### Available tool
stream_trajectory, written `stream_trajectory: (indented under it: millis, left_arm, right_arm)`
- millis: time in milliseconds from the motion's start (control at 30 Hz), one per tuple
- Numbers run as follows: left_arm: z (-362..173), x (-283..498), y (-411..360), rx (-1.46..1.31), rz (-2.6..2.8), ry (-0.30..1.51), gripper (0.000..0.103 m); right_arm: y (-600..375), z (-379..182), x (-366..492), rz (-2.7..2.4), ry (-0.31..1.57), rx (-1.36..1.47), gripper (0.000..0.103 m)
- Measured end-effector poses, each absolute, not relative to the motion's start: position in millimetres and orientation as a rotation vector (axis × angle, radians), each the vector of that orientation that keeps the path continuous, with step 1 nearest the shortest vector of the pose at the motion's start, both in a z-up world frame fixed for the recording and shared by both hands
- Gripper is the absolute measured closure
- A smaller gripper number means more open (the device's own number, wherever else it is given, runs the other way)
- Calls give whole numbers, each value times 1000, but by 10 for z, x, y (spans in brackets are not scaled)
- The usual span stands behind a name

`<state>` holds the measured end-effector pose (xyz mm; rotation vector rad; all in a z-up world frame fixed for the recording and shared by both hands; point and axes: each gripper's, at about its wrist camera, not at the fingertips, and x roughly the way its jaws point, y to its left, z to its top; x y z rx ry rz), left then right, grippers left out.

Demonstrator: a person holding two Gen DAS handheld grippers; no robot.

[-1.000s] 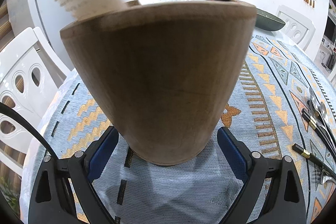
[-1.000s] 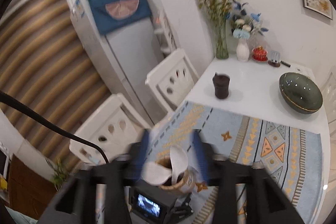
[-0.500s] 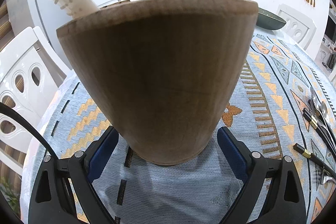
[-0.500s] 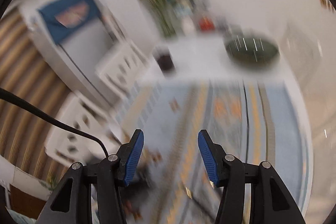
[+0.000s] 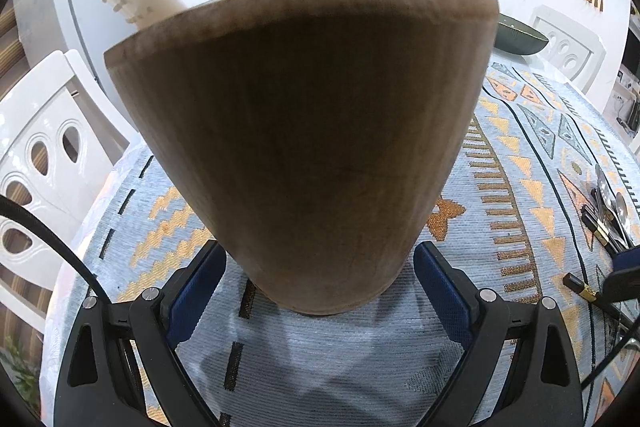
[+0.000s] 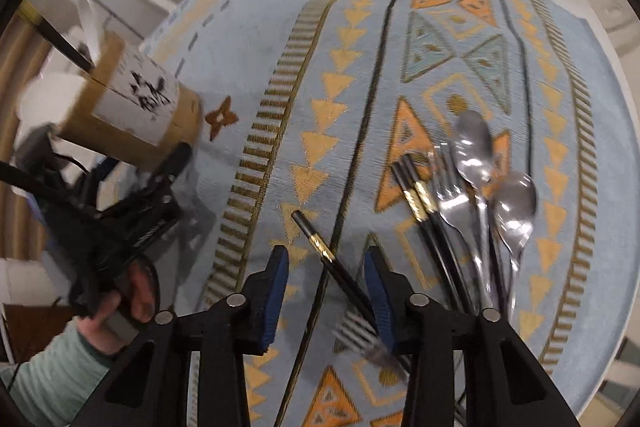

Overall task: Organize utensils
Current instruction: 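Grasp a third black chopstick from the pile with the right tool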

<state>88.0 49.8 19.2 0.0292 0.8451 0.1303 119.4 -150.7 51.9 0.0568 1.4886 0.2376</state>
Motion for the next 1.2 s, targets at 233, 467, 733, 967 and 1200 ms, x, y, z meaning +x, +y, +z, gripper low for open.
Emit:
stream_trajectory:
  millis: [233,467,733,967,1200]
  left_arm:
    - [183,904,510,32,131,853,8]
    - [184,906,502,32,129,852,8]
    - [183,915,488,33,128,853,8]
    - [190,910,486,34,128,851,8]
    - [206,904,482,31,128,854,8]
  right_arm:
    - [-1274,308,1235,233,1476,-137,88]
    - [-1871,824,1243,281,1318,180,93]
    - [-2458,1684,990,310,1043,355,93]
    - [-2401,1643,966,259,1125,384,90]
    - [-2143,758,1210,263,1395,401,81]
